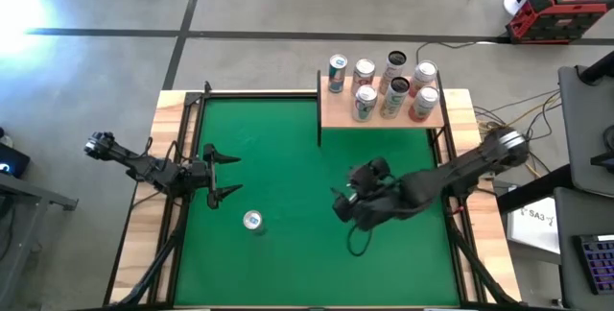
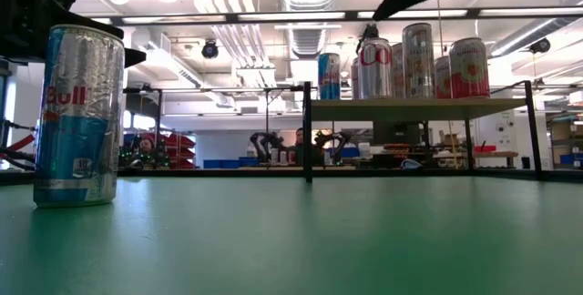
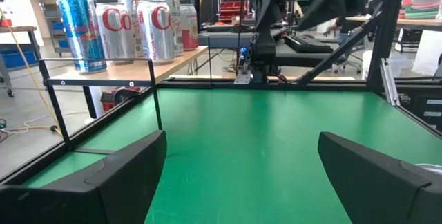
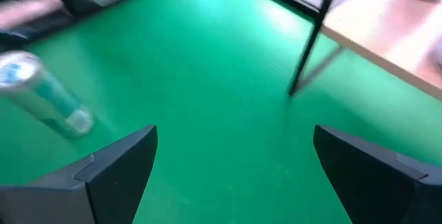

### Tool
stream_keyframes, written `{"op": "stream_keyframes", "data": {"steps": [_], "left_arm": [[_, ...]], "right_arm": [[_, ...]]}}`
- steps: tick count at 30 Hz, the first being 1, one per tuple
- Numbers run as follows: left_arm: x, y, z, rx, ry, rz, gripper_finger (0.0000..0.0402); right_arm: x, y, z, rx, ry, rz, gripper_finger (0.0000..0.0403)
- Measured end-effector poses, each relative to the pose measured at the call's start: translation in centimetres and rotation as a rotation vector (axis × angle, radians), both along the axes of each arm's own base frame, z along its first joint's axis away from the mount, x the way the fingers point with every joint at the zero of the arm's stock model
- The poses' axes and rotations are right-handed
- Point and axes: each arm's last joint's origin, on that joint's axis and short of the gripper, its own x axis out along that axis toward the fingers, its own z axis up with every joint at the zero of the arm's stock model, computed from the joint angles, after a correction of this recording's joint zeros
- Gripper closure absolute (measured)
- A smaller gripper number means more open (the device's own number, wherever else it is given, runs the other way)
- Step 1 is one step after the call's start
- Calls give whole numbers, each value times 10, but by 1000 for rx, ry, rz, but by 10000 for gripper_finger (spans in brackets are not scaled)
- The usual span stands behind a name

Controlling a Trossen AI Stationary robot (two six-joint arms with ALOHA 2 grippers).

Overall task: Place canned beverage on shelf
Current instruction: Put the blue soda can on the shelf aligned with the other blue soda can

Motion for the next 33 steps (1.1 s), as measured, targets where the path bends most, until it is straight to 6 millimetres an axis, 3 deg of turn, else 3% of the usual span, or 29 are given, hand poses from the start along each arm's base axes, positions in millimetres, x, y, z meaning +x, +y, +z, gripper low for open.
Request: {"op": "stream_keyframes", "data": {"steps": [7,17,23,33], "left_arm": [[0,0,0,0,-1,0,41],[0,0,0,0,0,0,41],[0,0,0,0,0,0,41],[0,0,0,0,0,0,41]], "right_arm": [[-55,-25,-19,-80,-217,106,23],[-133,-60,-59,-87,-354,131,23],[-159,-74,-80,-90,-390,102,23],[-185,-90,-106,-51,-494,63,23]]}}
